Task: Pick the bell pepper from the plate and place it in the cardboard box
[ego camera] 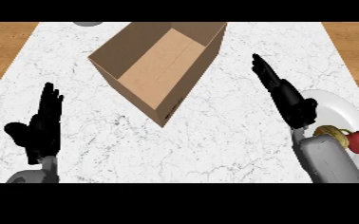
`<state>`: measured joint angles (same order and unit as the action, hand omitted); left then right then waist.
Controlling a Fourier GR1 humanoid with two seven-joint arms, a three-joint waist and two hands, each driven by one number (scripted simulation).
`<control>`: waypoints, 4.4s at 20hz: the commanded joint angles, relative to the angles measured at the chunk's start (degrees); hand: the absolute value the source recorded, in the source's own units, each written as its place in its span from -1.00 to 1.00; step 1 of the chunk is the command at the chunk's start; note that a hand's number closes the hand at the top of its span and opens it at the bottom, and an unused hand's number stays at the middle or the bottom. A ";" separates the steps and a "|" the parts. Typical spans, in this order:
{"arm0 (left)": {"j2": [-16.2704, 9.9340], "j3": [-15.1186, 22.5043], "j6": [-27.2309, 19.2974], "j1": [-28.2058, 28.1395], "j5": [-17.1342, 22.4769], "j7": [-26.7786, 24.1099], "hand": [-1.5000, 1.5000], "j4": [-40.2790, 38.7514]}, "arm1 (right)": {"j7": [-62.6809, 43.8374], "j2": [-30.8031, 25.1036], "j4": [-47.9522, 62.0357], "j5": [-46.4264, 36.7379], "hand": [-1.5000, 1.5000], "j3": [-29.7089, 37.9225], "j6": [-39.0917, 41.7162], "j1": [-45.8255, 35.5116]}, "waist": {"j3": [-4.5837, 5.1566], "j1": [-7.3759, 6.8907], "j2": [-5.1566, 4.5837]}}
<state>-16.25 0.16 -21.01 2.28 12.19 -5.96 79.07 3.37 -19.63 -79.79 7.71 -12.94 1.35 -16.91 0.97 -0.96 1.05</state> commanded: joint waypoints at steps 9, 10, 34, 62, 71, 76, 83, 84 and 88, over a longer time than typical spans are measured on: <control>-12.19 1.82 1.62 -2.50 -9.60 3.87 0.00 -2.14 | 21.08 -31.38 -3.02 -13.32 -1.00 2.34 23.31 0.79 | -1.46 2.79 -0.92; -14.01 1.34 2.76 -2.36 -9.61 4.38 0.00 -2.01 | 26.55 -32.58 0.38 -13.73 -1.00 2.66 24.71 4.68 | -1.75 2.85 -1.63; -12.34 6.16 4.48 5.32 -14.08 8.19 0.00 -4.27 | 64.59 -47.80 27.59 -42.51 -1.00 -8.85 6.43 1.24 | -1.23 -2.76 -2.15; -11.03 0.90 6.56 2.54 -16.32 8.25 0.00 -4.20 | 72.72 -31.70 54.10 -59.97 -1.00 -13.55 -2.97 -13.66 | -1.01 0.42 -1.12; -11.71 -1.54 8.95 4.03 -15.89 10.20 0.00 -4.87 | 66.11 -32.69 44.03 -61.84 -1.00 -15.86 -1.82 -10.25 | -0.92 1.17 -0.92; -8.67 -0.80 7.79 2.07 -18.21 10.61 0.00 -2.06 | 60.68 -30.49 46.39 -64.99 -1.00 -14.00 -5.72 -7.69 | -0.99 0.70 -1.05; -11.59 -4.59 11.87 0.62 -17.03 7.17 0.00 -2.55 | 59.25 -25.88 51.46 -66.43 1.00 -10.79 -10.50 -10.14 | -1.03 0.06 -1.13; -10.09 -3.74 10.66 2.96 -18.11 7.08 0.00 -5.27 | 58.64 -24.49 50.29 -65.83 1.00 -10.27 -9.51 -12.99 | -1.02 0.15 -1.24; -8.37 -2.51 9.05 3.99 -19.97 9.60 0.00 -3.76 | 63.13 -25.19 53.03 -63.41 1.00 -6.28 -17.36 -11.17 | -1.07 0.32 -1.25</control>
<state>-25.44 -2.61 -11.21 5.82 -6.75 2.14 74.56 60.29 -45.75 -28.87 -56.46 -21.48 -9.59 -27.90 0.39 -0.65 0.14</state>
